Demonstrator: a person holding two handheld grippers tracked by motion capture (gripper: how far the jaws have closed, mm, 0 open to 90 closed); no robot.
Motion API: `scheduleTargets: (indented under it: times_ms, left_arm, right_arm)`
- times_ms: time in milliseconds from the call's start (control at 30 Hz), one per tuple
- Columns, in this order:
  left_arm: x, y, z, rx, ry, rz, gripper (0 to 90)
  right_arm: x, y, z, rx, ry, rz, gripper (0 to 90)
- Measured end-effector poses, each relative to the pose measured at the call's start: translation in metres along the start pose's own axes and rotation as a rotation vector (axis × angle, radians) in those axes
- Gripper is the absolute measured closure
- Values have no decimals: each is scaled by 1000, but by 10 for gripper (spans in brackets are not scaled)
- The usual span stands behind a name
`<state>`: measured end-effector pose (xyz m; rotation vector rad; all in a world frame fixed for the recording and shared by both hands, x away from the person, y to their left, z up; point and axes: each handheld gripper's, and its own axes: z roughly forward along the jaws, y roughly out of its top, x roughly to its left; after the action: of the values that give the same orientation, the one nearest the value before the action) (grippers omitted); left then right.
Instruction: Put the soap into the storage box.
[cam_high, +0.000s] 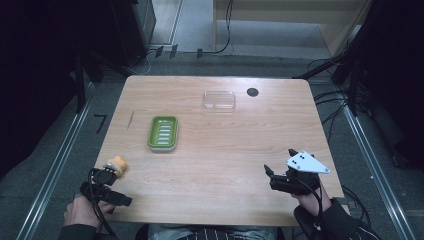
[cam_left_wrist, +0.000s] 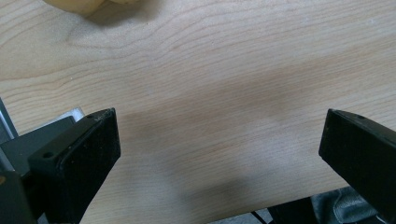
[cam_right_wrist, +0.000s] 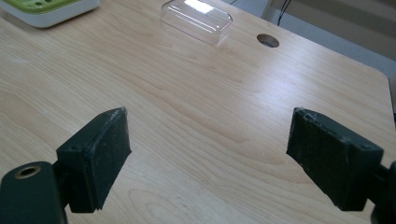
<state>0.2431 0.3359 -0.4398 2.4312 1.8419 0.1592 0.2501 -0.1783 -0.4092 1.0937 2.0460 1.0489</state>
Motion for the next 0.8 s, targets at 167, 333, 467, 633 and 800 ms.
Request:
scheduleTargets:
  times_ms: [167, 333, 467, 633, 800]
  left_arm:
    - [0, 1, 1, 0, -4, 7, 0]
    - [3, 0, 0, -11, -8, -8, 0]
    - [4, 1, 0, -17, 1, -16, 0]
    - [7, 2, -2, -41, 8, -20, 0]
    - [11, 4, -4, -61, 12, -21, 0]
  right_arm:
    - [0, 0, 0, -2, -4, 3, 137]
    - [1, 1, 2, 1, -1, -2, 137]
    - [1, 1, 3, -2, 0, 2, 137]
    - [1, 2, 5, -3, 7, -6, 137]
    - [4, 4, 5, -2, 11, -14, 137]
